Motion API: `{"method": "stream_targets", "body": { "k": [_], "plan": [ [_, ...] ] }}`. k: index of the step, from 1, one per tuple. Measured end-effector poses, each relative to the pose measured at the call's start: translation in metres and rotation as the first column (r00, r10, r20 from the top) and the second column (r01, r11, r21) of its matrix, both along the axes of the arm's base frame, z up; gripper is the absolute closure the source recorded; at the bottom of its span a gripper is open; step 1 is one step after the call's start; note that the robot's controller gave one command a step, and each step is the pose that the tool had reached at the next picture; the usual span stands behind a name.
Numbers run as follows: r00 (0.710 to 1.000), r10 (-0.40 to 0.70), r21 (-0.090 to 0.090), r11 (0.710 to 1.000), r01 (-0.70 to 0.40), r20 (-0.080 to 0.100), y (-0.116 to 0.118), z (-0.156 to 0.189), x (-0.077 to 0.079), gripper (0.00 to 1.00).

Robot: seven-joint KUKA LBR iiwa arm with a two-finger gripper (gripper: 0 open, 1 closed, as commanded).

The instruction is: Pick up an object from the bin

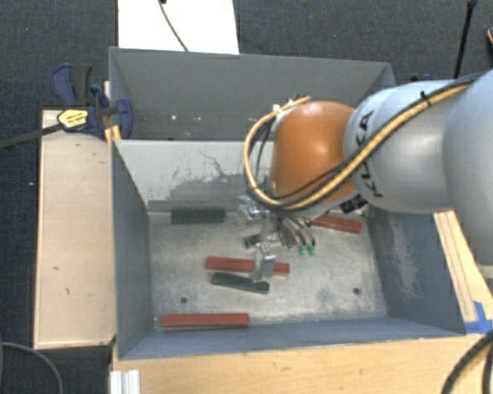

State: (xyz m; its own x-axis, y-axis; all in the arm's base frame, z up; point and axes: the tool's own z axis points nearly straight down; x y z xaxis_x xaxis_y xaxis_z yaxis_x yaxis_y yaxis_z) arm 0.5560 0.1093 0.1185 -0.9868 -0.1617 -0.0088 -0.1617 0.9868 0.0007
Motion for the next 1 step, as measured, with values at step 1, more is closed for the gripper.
{"method": "stream_targets", "body": {
  "k": [1],
  "plan": [
    [0.991, -0.131, 0.0, 0.991, 0.131, -0.009, -0.0251, -0.0482, -0.0199, 0.0]
  ]
}}
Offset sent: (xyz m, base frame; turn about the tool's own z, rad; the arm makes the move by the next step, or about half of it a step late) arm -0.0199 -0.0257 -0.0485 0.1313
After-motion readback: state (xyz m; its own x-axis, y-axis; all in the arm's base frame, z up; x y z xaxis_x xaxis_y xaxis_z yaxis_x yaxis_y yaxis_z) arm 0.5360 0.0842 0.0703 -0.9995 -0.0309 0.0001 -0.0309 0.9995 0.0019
